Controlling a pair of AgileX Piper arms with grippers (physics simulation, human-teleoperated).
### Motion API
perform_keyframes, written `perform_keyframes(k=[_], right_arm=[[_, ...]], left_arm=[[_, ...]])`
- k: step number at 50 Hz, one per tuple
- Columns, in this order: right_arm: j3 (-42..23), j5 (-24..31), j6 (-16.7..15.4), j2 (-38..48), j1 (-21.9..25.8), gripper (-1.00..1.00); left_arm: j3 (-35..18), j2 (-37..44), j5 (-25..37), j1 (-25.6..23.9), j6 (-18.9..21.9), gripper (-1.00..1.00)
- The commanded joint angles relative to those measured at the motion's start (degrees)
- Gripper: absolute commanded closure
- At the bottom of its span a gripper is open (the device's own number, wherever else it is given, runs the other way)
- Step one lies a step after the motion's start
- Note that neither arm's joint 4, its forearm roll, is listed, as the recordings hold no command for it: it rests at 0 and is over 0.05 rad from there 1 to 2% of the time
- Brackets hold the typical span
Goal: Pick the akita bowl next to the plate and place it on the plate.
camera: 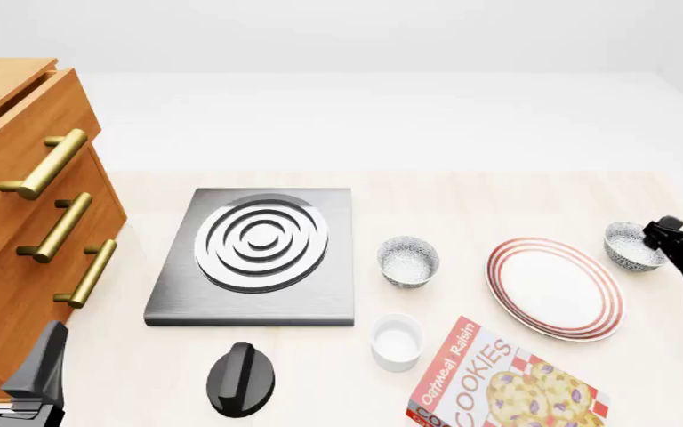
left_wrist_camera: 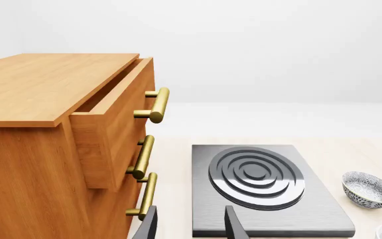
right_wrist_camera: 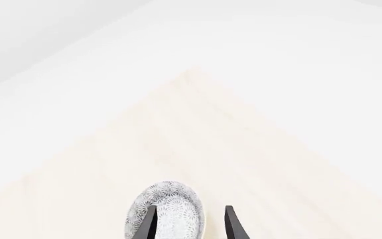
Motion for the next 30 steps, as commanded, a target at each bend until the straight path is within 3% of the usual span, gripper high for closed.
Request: perform_keyframes(k=[1,30], right_arm=[[-1.1,0.6,0.8,1.8,0.1,-1.00],[-3.4,2.3,2.0,5.5,-0.2,-1.00]], left_arm=[[0.0,0.0,0.0,0.0,0.0,-1.00],[0.0,0.0,0.0,0.0,0.0,-1.00]])
